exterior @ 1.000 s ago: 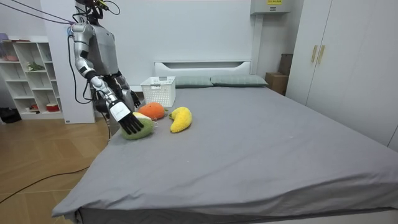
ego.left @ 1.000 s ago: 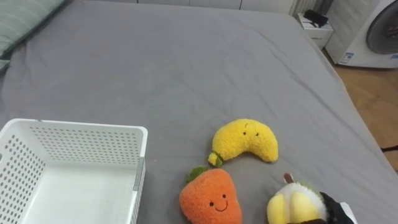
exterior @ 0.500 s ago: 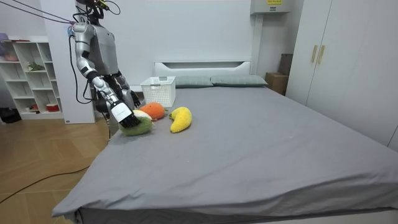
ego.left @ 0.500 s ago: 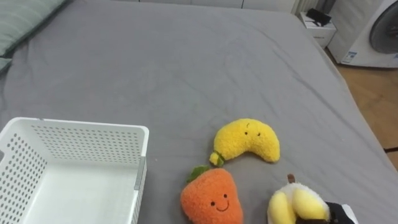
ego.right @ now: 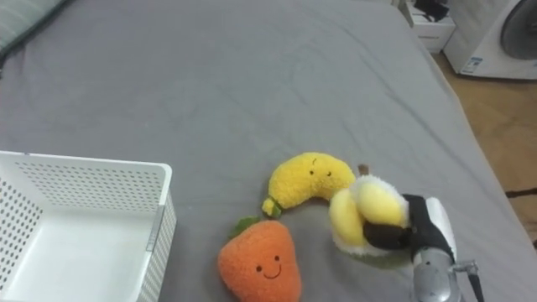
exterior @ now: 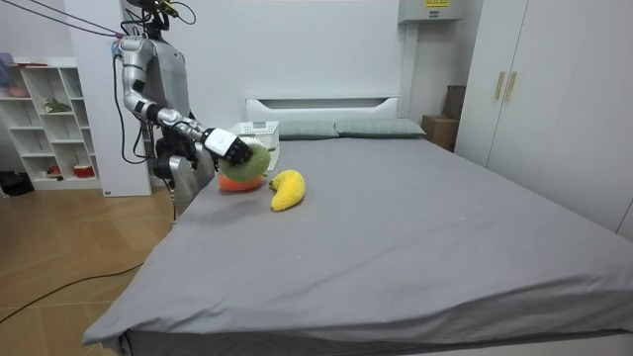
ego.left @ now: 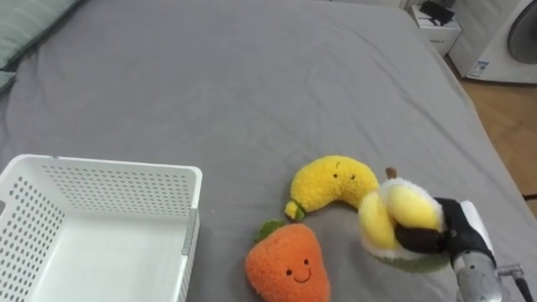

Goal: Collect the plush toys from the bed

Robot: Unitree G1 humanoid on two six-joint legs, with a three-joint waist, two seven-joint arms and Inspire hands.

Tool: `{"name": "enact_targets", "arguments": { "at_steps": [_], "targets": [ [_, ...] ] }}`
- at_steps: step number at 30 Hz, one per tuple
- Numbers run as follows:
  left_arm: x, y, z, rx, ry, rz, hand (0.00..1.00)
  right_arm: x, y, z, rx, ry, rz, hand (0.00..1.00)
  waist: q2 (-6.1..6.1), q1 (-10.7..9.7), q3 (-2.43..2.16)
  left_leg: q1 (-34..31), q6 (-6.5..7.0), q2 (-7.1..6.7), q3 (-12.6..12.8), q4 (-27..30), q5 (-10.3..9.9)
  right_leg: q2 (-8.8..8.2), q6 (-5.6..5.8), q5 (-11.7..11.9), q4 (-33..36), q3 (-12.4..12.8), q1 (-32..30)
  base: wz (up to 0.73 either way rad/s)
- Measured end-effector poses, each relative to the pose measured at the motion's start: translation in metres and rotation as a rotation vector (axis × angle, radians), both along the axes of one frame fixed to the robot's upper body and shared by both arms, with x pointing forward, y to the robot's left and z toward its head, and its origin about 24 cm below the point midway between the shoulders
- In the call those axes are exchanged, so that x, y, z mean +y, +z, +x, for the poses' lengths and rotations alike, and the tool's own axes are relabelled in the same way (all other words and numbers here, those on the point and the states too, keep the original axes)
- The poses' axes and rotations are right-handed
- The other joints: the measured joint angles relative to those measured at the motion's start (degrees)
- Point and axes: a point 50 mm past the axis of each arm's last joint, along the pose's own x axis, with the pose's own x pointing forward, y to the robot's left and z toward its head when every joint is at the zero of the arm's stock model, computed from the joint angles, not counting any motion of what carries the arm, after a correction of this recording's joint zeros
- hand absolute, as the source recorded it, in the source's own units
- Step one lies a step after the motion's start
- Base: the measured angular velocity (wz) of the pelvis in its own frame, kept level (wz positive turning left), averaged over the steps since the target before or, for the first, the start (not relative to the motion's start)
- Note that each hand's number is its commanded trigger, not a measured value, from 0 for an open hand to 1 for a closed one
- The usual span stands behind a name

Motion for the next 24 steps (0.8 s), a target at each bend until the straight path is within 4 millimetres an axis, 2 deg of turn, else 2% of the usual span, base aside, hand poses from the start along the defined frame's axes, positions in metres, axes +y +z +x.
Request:
{"name": "enact_targets", "arguments": {
  "at_steps": [7,12,18,24],
  "targets": [
    [-0.003,-0.001,-0.007,0.009,0.006,-0.005,0.00,0.007,0.036,0.017,-0.147,0.061,-0.028,1.00,0.36,-0.2,0.07,-0.1,0.00,0.00,0.1,0.0,0.0,-0.07,0.03,0.0,0.0,-0.2,-0.1,0.00],
    [-0.006,-0.002,-0.004,-0.003,-0.001,-0.012,0.00,0.015,0.062,0.024,-0.259,0.099,-0.029,1.00,0.35,-0.1,0.00,-0.4,0.01,-0.01,0.0,0.1,0.0,-0.07,0.03,0.0,0.0,-0.3,-0.2,0.00],
    [-0.010,-0.003,0.000,-0.018,-0.002,-0.020,0.00,0.019,0.071,0.030,-0.290,0.129,-0.023,1.00,-0.16,0.5,-0.31,-0.6,0.02,-0.02,0.0,0.0,0.0,-0.03,0.03,0.0,0.0,-0.3,-0.1,0.00],
    [-0.011,-0.003,0.006,-0.030,-0.033,-0.022,0.00,0.028,0.076,0.037,-0.316,0.162,0.017,1.00,-0.48,1.9,-0.12,-0.9,0.07,-0.06,-0.7,0.0,0.0,-0.16,0.02,0.0,-0.1,-1.0,-0.1,0.04]
  ]
}}
